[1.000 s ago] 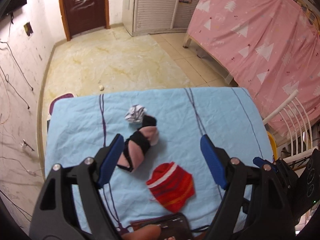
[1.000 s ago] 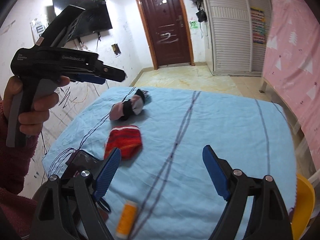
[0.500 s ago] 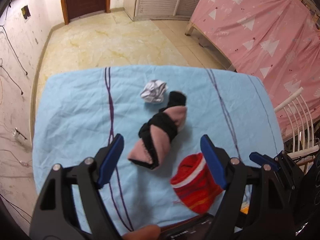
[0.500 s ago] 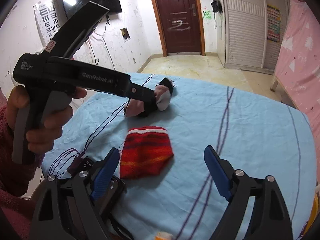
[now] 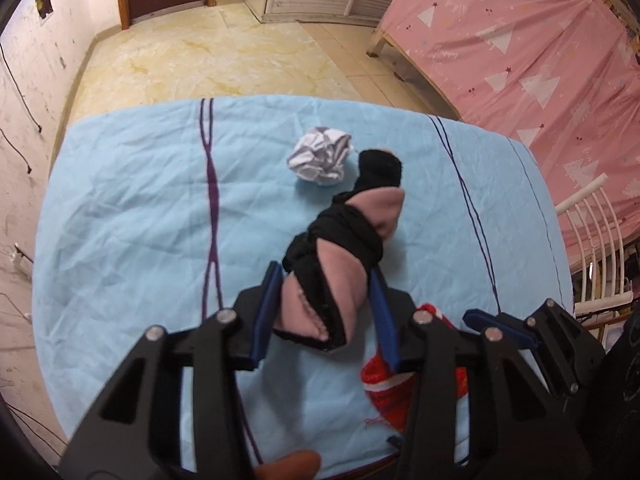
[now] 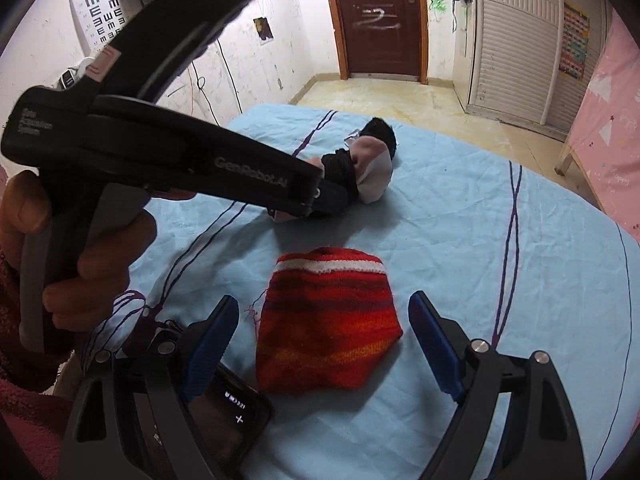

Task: Collect trash
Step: 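Grasp the black-and-pink sock with the left tool while the right tool grasps the red knitted sock, then carry both socks over the yellow bin and open both tools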

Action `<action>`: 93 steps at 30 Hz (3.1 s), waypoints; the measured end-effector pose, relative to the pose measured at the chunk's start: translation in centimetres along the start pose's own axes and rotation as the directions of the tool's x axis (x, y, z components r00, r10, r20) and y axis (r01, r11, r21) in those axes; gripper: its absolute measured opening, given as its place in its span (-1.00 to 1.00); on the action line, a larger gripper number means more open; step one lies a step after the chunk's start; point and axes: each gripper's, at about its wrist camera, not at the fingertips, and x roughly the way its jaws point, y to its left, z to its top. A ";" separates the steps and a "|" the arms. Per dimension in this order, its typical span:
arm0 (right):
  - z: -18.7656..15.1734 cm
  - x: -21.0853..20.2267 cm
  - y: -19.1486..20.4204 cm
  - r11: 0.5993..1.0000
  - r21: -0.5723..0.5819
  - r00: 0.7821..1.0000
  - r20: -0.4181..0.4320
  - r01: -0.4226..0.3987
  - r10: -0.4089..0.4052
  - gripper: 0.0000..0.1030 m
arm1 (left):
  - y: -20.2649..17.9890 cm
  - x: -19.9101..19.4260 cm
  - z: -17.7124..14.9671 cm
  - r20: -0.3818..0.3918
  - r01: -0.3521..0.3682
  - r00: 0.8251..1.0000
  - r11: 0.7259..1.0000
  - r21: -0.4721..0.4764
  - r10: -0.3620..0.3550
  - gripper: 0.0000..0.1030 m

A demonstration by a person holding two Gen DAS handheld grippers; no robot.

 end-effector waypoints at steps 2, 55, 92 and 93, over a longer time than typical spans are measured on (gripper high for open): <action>0.1 0.6 0.2 1.000 -0.003 1.000 -0.025 -0.001 0.001 0.56 | 0.0 0.0 -0.1 0.003 -0.002 1.000 1.000 0.009 0.002 -0.25; -10.4 -18.9 -15.9 0.914 0.398 0.898 0.370 0.078 -0.238 -0.45 | -18.3 -5.3 -1.5 0.138 -0.145 0.984 0.953 0.265 0.112 -0.28; -28.1 -23.8 -32.6 0.643 0.756 0.830 0.281 0.117 -0.481 0.29 | -46.2 5.4 -6.2 -0.019 -0.015 0.999 0.782 0.623 0.035 -0.19; -28.2 -23.9 -32.7 0.642 0.758 0.829 0.282 0.116 -0.482 0.30 | -46.3 5.4 -6.2 -0.017 -0.017 0.999 0.783 0.622 0.035 -0.16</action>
